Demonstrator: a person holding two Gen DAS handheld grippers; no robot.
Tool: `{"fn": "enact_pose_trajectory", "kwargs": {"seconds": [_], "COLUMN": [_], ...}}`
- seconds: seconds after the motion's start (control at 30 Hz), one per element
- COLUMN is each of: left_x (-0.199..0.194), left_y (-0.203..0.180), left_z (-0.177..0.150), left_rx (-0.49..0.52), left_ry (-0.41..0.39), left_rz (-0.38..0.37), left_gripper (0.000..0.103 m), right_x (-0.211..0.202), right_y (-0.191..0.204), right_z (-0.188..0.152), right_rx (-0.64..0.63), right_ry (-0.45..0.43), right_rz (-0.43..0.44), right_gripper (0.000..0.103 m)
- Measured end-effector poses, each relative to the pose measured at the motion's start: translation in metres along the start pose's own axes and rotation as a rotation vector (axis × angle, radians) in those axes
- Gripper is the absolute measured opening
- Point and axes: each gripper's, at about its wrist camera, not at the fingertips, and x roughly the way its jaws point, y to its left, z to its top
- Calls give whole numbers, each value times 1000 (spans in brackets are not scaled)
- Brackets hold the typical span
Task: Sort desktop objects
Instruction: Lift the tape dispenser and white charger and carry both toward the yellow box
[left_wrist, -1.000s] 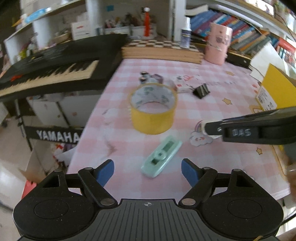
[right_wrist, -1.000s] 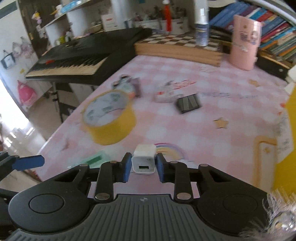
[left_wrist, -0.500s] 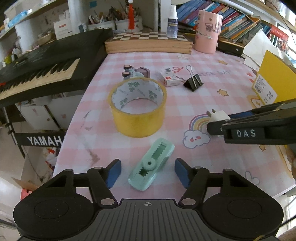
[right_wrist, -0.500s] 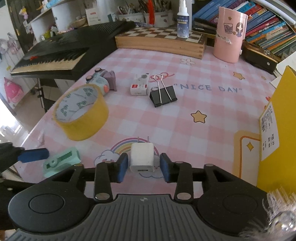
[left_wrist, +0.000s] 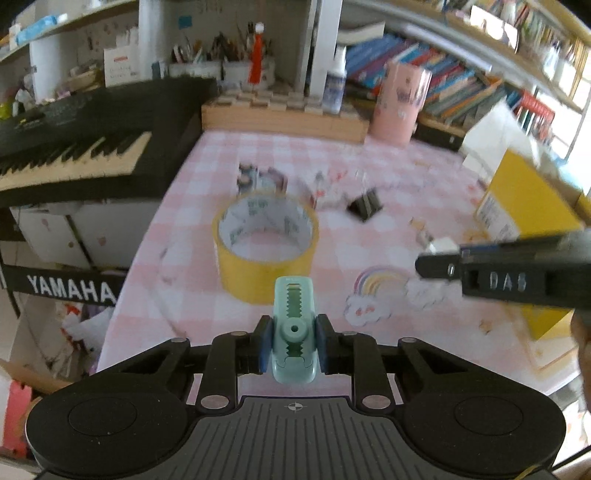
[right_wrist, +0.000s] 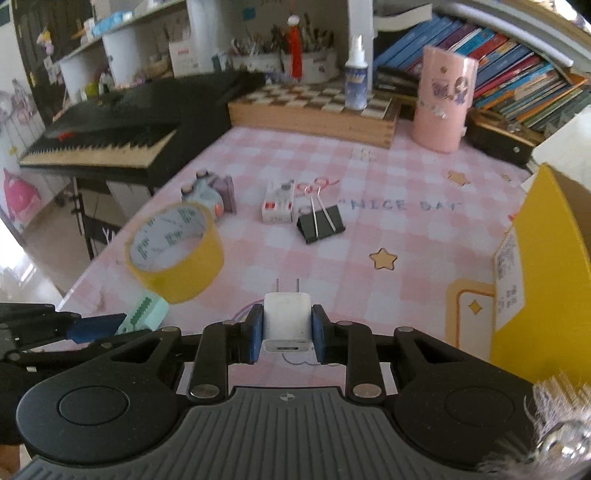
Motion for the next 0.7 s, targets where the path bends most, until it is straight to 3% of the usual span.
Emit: {"fn": "enact_pose_trajectory", "kwargs": {"seconds": [0.4, 0.7], "left_x": [-71, -102], "left_y": [0, -15], "left_z": [0, -32], "left_rx": [-44, 2], "left_ry": [-130, -119], "left_rz": [-106, -168], "left_gripper": [23, 23], "right_x": [-65, -105], "right_y": [7, 27], "right_z": [-20, -62], "right_rx": [97, 121], "right_ry": [-81, -91], "right_rz": [-30, -58], "right_gripper": [24, 24]}}
